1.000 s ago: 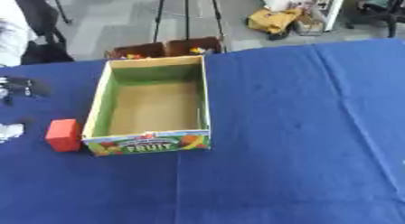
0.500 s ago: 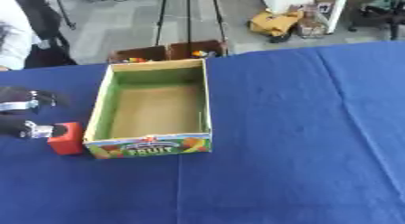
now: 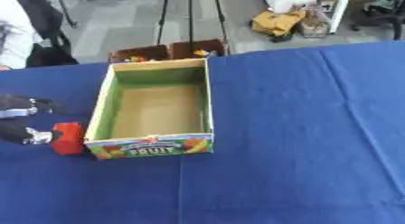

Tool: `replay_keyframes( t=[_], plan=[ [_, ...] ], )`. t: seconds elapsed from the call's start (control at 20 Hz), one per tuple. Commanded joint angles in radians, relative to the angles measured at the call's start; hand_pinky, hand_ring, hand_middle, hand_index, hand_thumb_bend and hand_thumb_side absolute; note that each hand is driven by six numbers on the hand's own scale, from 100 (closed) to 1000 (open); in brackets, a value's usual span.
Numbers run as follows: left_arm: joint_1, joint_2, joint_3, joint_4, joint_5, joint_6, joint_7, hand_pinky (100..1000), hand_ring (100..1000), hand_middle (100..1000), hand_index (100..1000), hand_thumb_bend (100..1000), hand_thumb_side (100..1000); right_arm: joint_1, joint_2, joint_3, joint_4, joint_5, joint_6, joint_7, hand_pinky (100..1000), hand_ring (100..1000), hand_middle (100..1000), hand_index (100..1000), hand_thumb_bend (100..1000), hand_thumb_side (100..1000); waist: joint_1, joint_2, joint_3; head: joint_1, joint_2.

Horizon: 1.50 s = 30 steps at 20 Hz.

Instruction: Pick up objects on the table and place them in the box.

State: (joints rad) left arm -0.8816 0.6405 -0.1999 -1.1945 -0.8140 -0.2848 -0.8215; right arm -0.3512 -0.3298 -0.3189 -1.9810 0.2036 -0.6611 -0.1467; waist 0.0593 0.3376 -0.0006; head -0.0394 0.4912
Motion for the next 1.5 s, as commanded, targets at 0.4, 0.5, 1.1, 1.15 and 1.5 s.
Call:
replay_keyframes(
  t=[0.4,0.5,1.1,1.15,1.5],
  plan=[
    [-0.012,0.015,0.007,0.001,-0.026,-0.111,-0.086,828,1000,1000,1000,253,918,-0.004,-0.008,-0.002,-0.019,-0.01,-0.002,0.01,710,828,573,766,290,973,0.008,0.003,-0.005,0.004,-0.014],
    [-0.012,0.014,0.006,0.001,-0.035,-0.12,-0.086,834,1000,1000,1000,277,928,-0.004,-0.007,-0.002,-0.019,-0.011,-0.001,0.012,711,829,572,766,289,971,0.009,0.005,-0.005,0.004,-0.014],
    [-0.009,0.0,0.006,0.03,-0.094,-0.163,-0.086,726,936,1000,1000,243,867,-0.006,-0.003,-0.003,-0.019,-0.017,-0.003,0.021,713,831,568,763,295,963,0.011,0.014,-0.015,0.006,-0.021],
    [-0.01,-0.002,0.008,0.034,-0.095,-0.163,-0.086,684,907,1000,1000,222,844,-0.006,-0.003,-0.004,-0.019,-0.018,-0.003,0.022,714,831,567,762,295,960,0.011,0.015,-0.015,0.006,-0.021],
    [-0.006,-0.011,0.007,0.058,-0.098,-0.166,-0.086,538,799,1000,1000,171,788,-0.008,0.0,-0.006,-0.019,-0.019,-0.001,0.023,716,833,564,758,292,948,0.012,0.021,-0.017,0.006,-0.024]
  ],
)
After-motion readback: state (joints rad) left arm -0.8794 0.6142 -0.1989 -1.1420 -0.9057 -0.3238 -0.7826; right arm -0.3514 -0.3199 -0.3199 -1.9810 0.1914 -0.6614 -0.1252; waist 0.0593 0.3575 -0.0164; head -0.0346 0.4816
